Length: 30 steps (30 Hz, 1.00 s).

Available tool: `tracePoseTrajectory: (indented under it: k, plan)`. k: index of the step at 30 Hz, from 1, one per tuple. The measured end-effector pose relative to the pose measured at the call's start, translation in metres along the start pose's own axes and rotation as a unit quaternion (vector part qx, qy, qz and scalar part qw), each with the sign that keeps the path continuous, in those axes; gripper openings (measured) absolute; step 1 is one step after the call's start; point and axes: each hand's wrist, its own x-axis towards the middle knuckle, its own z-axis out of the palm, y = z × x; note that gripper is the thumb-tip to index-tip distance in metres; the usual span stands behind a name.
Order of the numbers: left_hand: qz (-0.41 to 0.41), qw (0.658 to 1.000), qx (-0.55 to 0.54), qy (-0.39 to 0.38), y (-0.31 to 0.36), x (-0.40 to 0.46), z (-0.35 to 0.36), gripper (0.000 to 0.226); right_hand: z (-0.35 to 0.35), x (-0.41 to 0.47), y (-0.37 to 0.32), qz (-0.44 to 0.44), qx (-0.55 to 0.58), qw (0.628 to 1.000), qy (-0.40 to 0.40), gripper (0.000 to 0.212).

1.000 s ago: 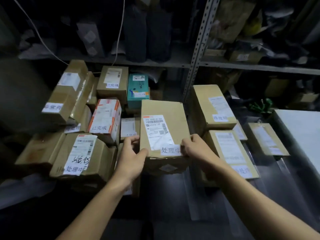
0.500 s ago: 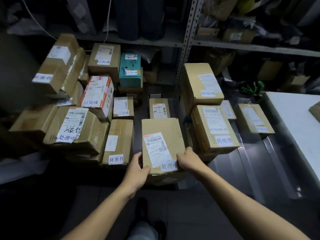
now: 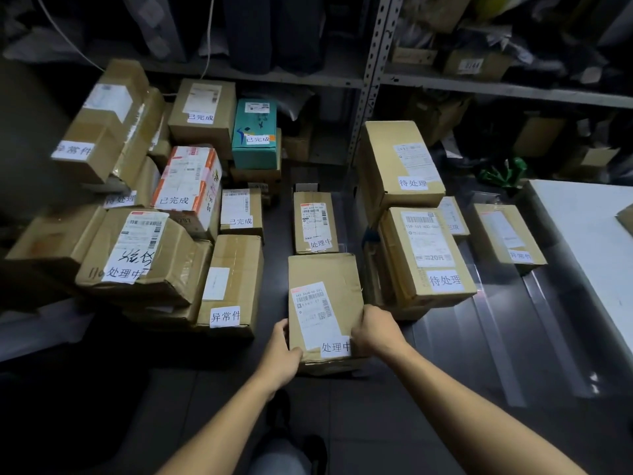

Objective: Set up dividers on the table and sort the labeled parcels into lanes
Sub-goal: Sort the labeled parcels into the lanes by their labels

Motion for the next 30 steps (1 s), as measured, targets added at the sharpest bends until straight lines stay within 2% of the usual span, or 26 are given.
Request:
tracePoseTrajectory:
  k: [8,13,18,21,25,30]
  plan:
    - [0.002,1.000,0.009,-0.002,-0.003,0.001,-0.001,0.071,0.004,0.001,-0.006,-0.019,-0.045,0.999,-0.009,0.022]
    - [0.022,1.000,0.001,0.007,0.009,0.003,-0.012,0.074,0.000,-0.002,-0.021,-0.079,-0.035,0.996,0.037,0.031]
    - [0.072,0.997,-0.011,0.034,0.038,-0.001,-0.034,0.068,-0.004,-0.009,-0.047,-0.131,-0.015,0.991,0.040,0.048]
    - [0.121,0.988,-0.040,0.084,0.066,-0.010,-0.059,0.057,-0.005,-0.011,-0.077,-0.181,0.010,0.983,0.041,0.058]
    - [0.189,0.960,-0.039,0.205,0.098,-0.024,-0.115,0.037,0.001,-0.012,-0.137,-0.247,0.051,0.967,0.022,0.057]
    - [0.191,0.903,-0.007,0.384,0.098,-0.032,-0.202,0.029,0.026,-0.011,-0.212,-0.280,0.122,0.950,-0.057,0.058]
